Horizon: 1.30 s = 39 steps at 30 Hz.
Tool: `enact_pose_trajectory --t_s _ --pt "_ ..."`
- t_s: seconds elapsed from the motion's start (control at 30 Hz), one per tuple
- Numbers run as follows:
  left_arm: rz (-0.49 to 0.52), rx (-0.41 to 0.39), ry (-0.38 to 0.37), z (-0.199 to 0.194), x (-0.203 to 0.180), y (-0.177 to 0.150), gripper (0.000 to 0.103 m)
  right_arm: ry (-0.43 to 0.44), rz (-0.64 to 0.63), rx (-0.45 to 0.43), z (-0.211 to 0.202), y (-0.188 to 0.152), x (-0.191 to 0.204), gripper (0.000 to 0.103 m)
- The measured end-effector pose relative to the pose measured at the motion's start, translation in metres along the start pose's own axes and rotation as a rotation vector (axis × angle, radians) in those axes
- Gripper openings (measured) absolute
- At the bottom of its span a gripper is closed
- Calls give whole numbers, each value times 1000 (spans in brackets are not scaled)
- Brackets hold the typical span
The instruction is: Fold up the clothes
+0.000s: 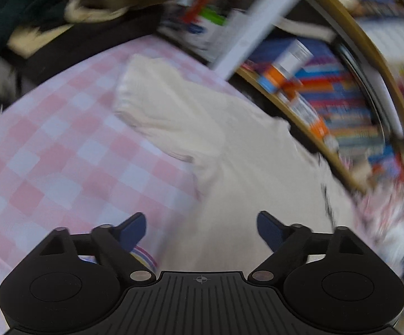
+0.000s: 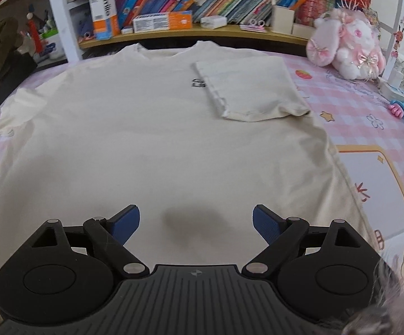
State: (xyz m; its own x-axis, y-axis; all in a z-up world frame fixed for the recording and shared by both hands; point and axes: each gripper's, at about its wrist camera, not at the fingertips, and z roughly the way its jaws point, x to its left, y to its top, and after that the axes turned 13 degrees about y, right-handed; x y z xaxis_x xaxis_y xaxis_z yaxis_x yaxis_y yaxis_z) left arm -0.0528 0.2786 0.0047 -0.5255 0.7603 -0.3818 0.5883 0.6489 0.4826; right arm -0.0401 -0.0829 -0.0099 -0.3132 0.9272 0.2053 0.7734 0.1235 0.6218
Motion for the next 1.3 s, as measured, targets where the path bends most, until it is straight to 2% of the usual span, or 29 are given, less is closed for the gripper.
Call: enact_pose_trajectory --t_s 0.13,0.27,0.53,0.9,0.97,1.07,1.1,1.13,1.2,1.3 --pt "-172 25 -33 20 28 20 67 -26 -4 5 0 -1 13 88" --pt "-350 14 -62 41 47 41 63 -51 -1 18 -2 -2 18 88" --pt "-507 12 -45 68 57 62 53 -99 8 23 -9 -6 20 88" --pt "-600 -6 -48 79 60 71 52 -129 31 30 -14 -11 9 88" --pt "-603 -15 -39 80 59 72 46 -131 33 34 -15 -11 6 88" --pt "-617 -23 7 82 58 71 27 -131 39 39 -15 -12 0 88" --pt "-624 -23 27 83 58 71 14 -128 44 36 -15 -12 -3 88" --pt "-632 -22 43 84 57 71 6 -125 49 34 -15 -12 -7 88" --pt "-649 -20 72 84 54 71 6 -116 57 29 -15 -12 -14 88" --pt "-558 -73 111 76 24 77 5 -95 64 24 -15 -12 -24 88"
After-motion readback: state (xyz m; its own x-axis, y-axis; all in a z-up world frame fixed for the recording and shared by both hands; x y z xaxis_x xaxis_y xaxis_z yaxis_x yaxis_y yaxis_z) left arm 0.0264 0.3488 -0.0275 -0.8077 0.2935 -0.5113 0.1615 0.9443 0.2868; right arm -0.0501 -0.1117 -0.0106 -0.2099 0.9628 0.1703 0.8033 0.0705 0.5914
